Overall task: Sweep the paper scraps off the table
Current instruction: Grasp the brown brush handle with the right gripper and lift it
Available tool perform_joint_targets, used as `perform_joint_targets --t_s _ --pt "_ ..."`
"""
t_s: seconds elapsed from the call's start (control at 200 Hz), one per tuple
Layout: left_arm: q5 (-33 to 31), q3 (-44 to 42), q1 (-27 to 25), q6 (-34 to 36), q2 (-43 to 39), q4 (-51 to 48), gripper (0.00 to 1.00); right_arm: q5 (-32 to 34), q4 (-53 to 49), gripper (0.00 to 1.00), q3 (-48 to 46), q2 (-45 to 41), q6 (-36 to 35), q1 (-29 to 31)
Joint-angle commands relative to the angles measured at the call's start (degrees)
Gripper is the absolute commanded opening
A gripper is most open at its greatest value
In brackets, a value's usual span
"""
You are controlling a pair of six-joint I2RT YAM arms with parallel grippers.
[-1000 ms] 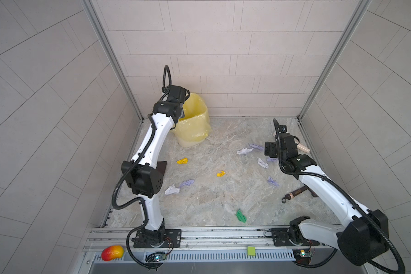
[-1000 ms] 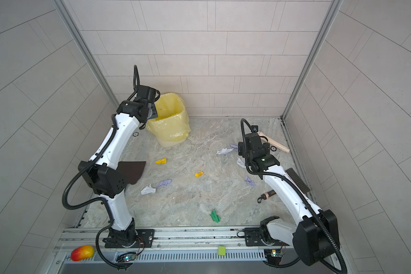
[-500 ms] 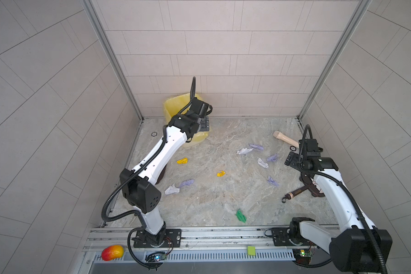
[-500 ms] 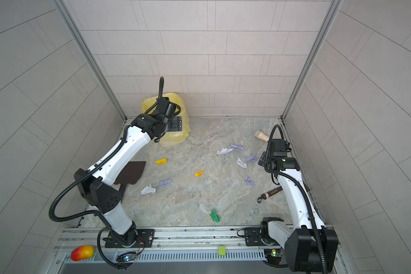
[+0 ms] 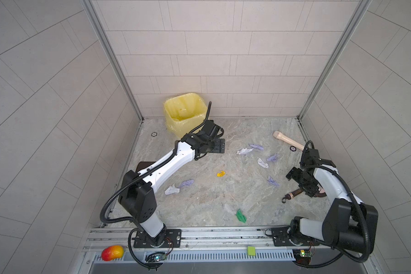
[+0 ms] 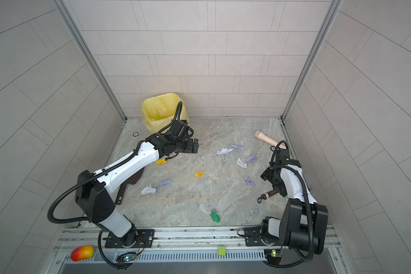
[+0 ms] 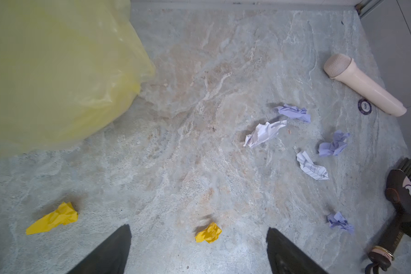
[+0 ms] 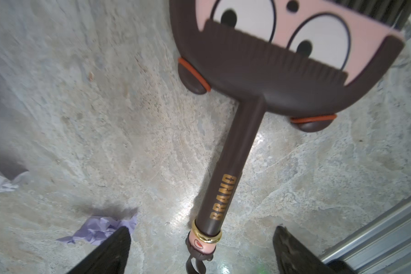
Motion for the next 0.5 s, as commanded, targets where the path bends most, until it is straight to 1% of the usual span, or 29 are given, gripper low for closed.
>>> perform_joint_targets --t_s 0.0,0.13,0.265,0.495 --pt "3.21 -1.37 -0.29 -1.35 0.32 3.41 0.95 -1.19 -0.44 0.92 -1.56 0.35 2.56 -1.25" --pt "6.00 -2.31 -0.29 -1.71 1.94 3.91 0.95 -1.33 0.65 0.89 -2.11 3.08 2.24 -3.62" --pt "8.96 -2.66 -0.30 -2.18 3.74 4.15 0.95 -2.76 2.88 0.83 -3.26 4.57 1.25 -6.94" --pt "8.96 -2.49 -0.35 -0.55 4.80 4.18 0.95 -1.34 3.81 0.76 -1.80 6.69 -1.27 -7.63"
